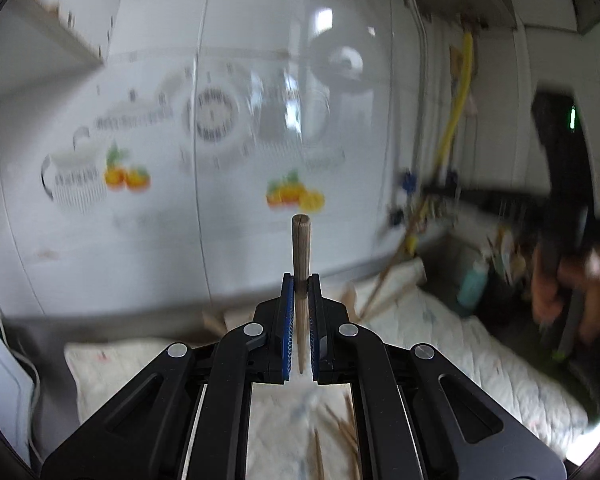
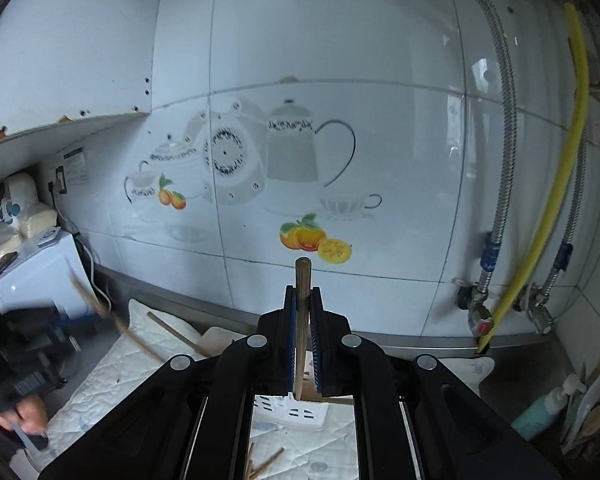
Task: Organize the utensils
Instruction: 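Lower the left tool's chopstick into the holder while the right tool does likewise, then open, then move the left tool back to a chopstick while the right tool returns to another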
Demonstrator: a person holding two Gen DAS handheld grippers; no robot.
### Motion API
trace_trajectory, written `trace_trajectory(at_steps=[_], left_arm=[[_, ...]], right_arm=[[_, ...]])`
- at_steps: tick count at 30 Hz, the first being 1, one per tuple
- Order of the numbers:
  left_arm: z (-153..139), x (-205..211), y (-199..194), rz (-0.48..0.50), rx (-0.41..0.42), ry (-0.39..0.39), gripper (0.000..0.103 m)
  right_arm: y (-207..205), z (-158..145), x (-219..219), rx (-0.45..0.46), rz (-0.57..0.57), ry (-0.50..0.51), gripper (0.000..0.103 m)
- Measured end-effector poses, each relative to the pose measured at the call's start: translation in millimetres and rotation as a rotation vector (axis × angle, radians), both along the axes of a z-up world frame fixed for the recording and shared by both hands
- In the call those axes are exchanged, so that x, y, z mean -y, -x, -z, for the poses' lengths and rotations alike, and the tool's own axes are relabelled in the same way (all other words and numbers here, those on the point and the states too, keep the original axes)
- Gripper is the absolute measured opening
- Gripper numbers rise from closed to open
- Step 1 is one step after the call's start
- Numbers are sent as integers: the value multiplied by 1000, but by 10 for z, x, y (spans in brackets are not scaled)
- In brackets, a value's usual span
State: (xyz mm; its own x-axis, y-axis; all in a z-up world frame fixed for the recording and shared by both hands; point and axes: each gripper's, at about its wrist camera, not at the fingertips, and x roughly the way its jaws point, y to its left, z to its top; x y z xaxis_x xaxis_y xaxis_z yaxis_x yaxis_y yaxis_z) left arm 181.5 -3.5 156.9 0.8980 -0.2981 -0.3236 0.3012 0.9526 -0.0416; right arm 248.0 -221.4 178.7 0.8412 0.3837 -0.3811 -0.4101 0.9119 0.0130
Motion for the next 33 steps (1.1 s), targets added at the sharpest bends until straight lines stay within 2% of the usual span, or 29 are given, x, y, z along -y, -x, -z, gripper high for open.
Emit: trace_trajectory(at_steps=[4, 6, 11, 19, 27, 33], left_arm=[[-264, -28, -143, -41, 76, 8, 5], [-298, -35, -240, -63, 88, 0, 5], [-91, -52, -565, -95, 8, -3, 5], [333, -100, -802, -110, -104, -14, 6], [311, -104, -711, -106, -92, 5, 8], [177, -142, -352, -108, -50, 27, 22]], right_arm=[[-164, 153, -62, -29, -7, 9, 7], [-214, 225, -99, -43, -8, 15, 7], [-328, 385, -132, -76, -12, 28, 7], [-365, 510, -130, -94, 2, 68, 7], [-190, 417, -33, -56, 26, 71, 15], [243, 395, 55, -35, 12, 67, 18]])
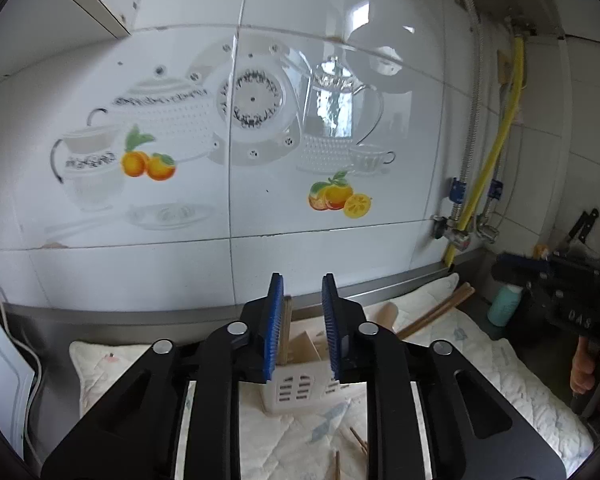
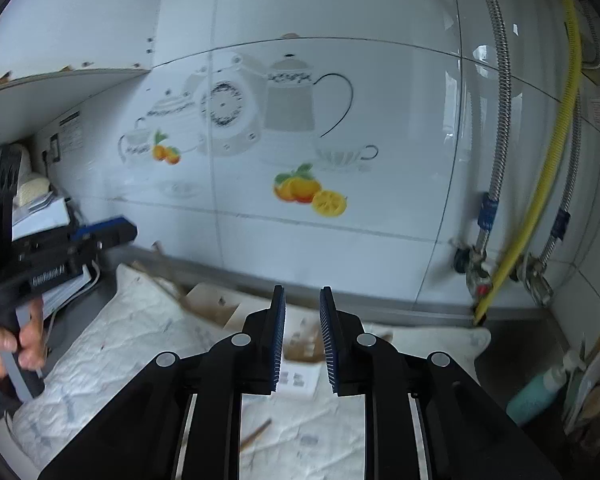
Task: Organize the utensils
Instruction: 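Move the left tool back to a chopstick while the right tool returns to another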
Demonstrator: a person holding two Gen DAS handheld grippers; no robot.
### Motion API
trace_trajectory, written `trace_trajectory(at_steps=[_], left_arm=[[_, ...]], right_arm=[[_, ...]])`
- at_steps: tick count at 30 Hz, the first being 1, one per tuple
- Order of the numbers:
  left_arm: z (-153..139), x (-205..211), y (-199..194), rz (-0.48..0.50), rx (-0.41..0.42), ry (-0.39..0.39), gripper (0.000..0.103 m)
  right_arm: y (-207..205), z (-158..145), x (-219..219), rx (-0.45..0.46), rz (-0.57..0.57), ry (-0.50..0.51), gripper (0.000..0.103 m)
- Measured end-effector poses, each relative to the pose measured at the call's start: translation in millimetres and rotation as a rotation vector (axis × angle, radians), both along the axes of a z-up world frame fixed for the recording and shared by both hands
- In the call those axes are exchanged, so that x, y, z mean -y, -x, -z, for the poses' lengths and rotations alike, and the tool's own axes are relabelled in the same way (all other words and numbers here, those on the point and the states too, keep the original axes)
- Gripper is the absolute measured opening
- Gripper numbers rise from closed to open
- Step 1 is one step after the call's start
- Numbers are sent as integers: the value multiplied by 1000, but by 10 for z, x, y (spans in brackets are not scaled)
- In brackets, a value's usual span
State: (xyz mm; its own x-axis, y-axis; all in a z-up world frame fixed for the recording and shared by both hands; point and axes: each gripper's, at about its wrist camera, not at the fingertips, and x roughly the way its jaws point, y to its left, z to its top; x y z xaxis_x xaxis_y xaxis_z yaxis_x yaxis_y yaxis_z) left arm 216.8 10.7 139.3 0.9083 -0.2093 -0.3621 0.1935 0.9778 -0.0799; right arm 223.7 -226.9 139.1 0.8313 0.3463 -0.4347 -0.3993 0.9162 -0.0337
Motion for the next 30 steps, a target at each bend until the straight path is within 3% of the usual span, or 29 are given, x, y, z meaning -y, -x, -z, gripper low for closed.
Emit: trace_trajectory(at_steps=[6, 12, 15, 20, 30], left_arm=[[146, -39, 518, 14, -9, 10, 38], [608, 0, 1016, 38, -76, -38, 49], [890, 27, 1233, 50, -113, -68, 49], [1263, -2, 1426, 59, -194, -45, 49], [1865, -98, 1671, 36, -314, -34, 49]], right_arm=[[588, 358, 11, -37, -38, 7, 18], [1124, 991, -45, -124, -54, 22, 18], [1334, 1335, -73, -182, -57, 27, 18], [1561, 1827, -112, -272, -48, 31, 18], [1657, 2313, -122, -355, -11, 12, 13]])
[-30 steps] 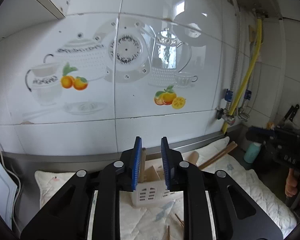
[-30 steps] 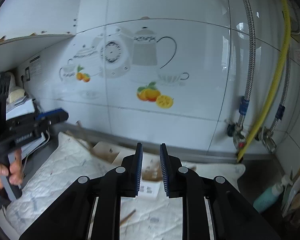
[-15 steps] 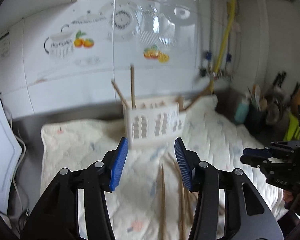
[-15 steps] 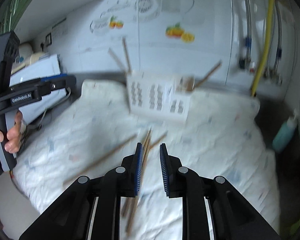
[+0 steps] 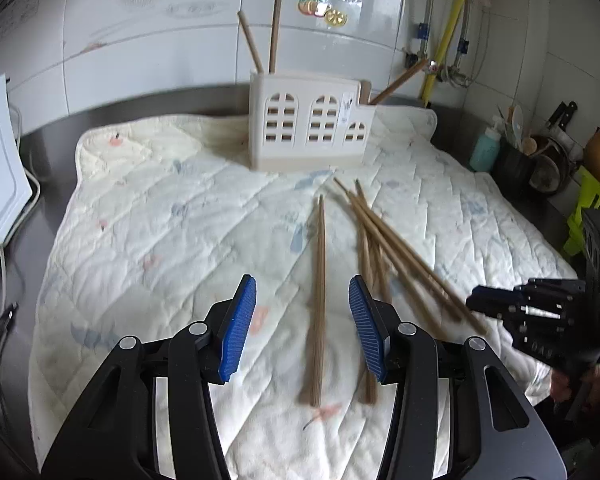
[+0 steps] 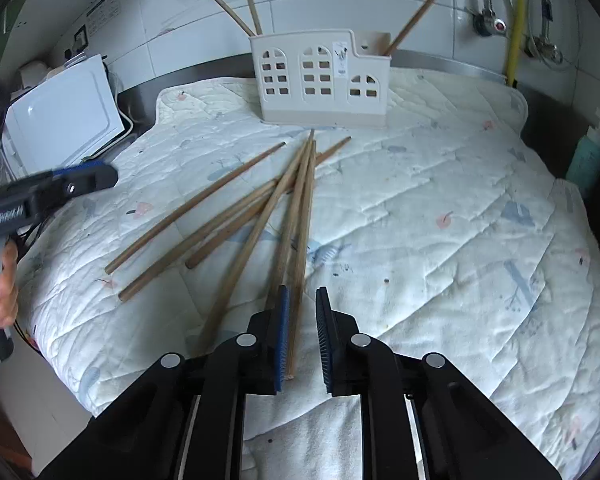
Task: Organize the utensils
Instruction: 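Move the left tool back to a chopstick while the right tool returns to another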
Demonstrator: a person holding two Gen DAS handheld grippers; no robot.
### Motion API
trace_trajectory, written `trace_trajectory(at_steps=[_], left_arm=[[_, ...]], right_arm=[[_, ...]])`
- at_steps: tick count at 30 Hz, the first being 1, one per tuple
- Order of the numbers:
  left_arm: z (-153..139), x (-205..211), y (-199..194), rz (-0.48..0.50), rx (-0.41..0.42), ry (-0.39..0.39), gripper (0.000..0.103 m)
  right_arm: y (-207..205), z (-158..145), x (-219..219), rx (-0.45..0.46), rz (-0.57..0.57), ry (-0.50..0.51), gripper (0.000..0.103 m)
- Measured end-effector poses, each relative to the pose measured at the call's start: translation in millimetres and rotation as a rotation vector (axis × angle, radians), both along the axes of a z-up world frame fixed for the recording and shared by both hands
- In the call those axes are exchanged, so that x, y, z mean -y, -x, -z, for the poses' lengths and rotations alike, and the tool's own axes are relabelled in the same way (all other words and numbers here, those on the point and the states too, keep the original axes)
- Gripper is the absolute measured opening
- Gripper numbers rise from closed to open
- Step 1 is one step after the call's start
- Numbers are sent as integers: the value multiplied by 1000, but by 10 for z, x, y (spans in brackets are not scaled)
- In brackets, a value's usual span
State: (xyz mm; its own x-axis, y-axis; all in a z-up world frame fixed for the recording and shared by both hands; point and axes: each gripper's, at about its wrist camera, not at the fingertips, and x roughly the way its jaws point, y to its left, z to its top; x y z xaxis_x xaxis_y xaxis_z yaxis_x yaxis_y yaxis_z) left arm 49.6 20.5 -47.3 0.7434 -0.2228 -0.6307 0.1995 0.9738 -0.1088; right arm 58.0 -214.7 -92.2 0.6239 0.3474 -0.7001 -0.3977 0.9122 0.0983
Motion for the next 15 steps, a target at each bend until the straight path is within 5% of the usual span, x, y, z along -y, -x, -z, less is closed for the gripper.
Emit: trace_trajectory(at_steps=[15], left_arm=[[341, 80, 96, 44, -74, -18, 42]], right_arm=[[-34, 107, -45, -25, 0, -12, 8]])
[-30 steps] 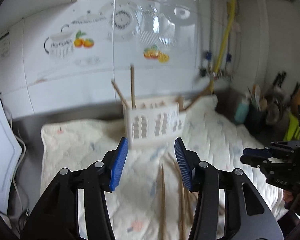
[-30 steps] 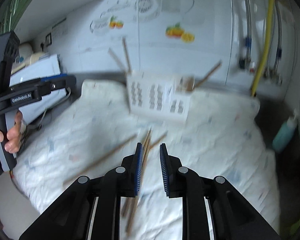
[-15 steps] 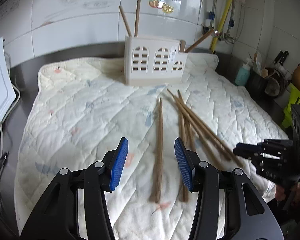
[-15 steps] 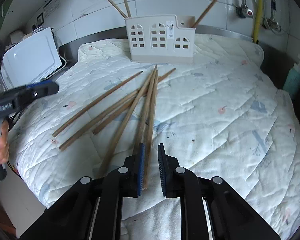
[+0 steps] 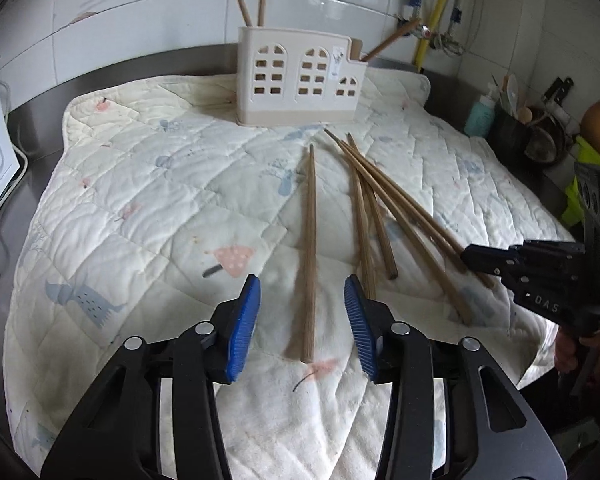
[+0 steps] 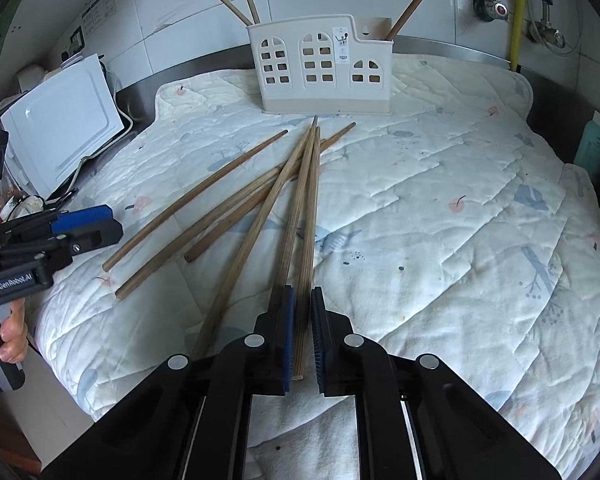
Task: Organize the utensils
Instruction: 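Move the left tool back to a chopstick while the right tool returns to another, then close the left tool on a chopstick while the right tool closes on another, then lift the left tool's chopstick toward the holder while the right tool carries its own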
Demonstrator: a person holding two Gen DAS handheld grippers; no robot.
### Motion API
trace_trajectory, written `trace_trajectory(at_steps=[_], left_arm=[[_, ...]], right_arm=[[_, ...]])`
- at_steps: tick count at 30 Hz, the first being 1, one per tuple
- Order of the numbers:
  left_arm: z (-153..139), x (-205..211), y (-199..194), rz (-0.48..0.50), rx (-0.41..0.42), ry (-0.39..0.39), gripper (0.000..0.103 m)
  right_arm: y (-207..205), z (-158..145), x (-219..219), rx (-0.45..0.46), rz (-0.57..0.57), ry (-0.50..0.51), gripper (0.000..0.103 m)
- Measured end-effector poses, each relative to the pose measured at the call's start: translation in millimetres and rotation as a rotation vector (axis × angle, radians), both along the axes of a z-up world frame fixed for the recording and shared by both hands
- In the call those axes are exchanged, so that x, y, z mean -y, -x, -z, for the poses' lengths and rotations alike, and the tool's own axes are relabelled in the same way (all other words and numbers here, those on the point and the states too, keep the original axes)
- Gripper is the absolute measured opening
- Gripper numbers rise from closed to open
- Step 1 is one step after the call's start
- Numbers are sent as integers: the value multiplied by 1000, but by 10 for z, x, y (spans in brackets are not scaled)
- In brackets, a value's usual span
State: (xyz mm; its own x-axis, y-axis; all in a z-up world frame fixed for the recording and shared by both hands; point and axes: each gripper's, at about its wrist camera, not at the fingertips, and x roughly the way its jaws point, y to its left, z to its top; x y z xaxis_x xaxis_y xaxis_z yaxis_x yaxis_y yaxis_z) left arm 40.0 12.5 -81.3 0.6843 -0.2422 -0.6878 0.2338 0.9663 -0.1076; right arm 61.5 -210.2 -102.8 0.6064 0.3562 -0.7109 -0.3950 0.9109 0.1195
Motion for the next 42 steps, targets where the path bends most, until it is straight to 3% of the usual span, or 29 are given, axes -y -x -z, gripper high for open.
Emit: trace_trajectory(at_steps=[5, 14, 21, 34, 42], left_arm=[[83, 57, -67, 19, -26, -12, 28], [197, 96, -181, 21, -50, -19, 19], [178, 140, -181, 14, -48, -44, 5], [205, 167, -176, 17, -42, -35, 6], [-49, 112, -146, 11, 34, 10, 5]], right_arm=[[0, 8, -13, 7, 2, 7, 8], [-8, 20, -27, 23, 3, 16, 8], [1, -32, 7, 32, 18, 1, 7], [124, -673, 115, 190, 20, -33, 7], [10, -1196, 184, 268, -11, -70, 7]])
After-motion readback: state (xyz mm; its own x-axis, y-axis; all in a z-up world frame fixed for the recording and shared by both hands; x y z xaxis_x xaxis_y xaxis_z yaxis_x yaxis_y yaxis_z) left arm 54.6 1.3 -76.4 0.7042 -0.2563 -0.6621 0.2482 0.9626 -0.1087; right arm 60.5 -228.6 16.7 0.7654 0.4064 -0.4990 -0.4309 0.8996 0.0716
